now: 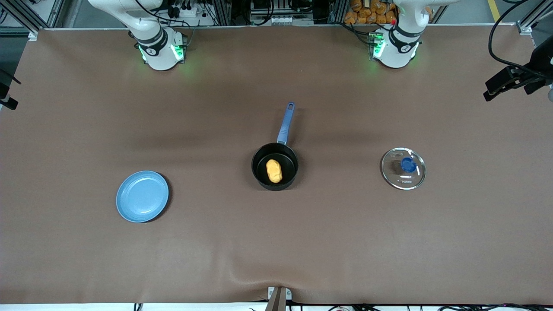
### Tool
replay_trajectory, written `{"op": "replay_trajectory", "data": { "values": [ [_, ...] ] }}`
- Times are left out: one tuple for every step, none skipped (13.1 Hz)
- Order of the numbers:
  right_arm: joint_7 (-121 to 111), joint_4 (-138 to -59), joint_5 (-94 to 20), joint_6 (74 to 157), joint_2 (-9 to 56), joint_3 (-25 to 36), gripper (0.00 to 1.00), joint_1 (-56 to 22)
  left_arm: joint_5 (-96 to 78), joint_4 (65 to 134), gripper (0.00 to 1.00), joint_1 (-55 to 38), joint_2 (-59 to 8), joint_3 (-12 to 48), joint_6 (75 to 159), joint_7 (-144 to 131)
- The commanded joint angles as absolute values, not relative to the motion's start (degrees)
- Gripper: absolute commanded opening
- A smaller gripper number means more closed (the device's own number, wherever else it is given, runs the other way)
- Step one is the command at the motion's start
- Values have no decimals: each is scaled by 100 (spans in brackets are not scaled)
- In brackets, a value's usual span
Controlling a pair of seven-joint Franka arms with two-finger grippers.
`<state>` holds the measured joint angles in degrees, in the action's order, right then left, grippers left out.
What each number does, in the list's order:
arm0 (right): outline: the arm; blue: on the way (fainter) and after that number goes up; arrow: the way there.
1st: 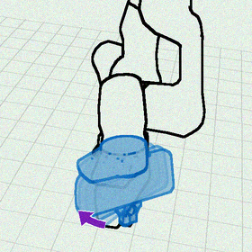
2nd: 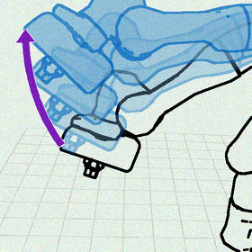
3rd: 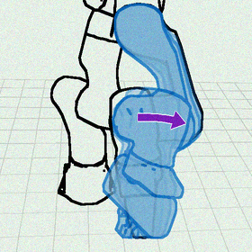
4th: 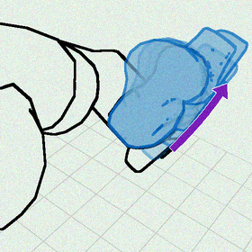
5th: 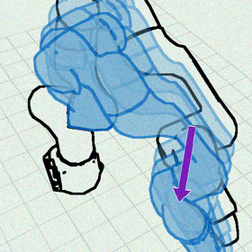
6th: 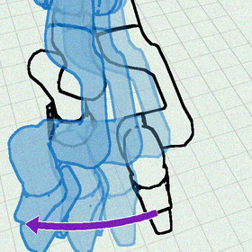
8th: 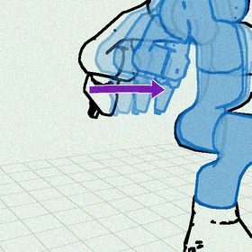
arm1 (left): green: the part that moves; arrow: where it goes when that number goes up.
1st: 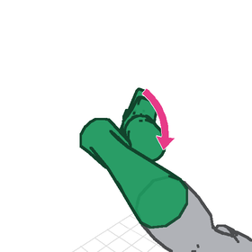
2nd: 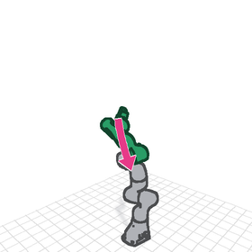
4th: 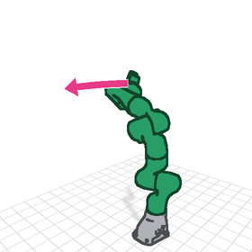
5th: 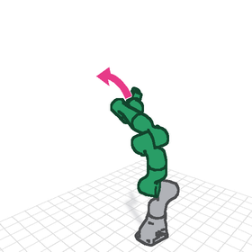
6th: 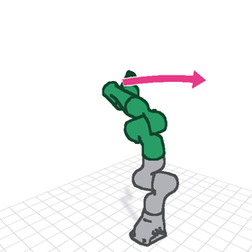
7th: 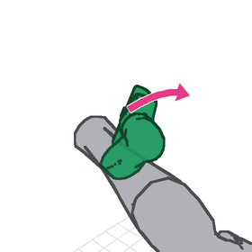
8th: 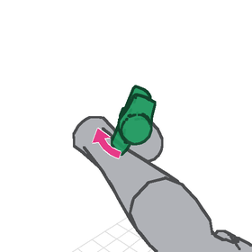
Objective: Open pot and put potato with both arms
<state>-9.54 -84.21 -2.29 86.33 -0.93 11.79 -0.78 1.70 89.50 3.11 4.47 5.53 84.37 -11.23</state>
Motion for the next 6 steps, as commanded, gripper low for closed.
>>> {"op": "replay_trajectory", "data": {
  "values": [
    [-1046,-8341,-264,8552,-79,1125,100,-17,220,8816,100,299,431,589,8323,-1116],
    [-1046,-8341,-203,8560,-79,1125,100,-35,220,8815,100,299,431,589,8323,-1090],
    [-1046,-8350,85,8561,-79,1099,100,-44,211,8807,100,308,422,589,8323,-1107],
    [-1055,-8341,366,8561,-79,1073,100,-114,254,8807,100,282,422,589,8323,-1116],
    [-1046,-8332,491,8578,-79,1081,100,-158,246,8807,100,264,422,589,8323,-1108],
    [-1046,-8289,501,8596,-79,1081,100,-149,220,8807,100,264,422,606,8323,-1107]
  ]
}}
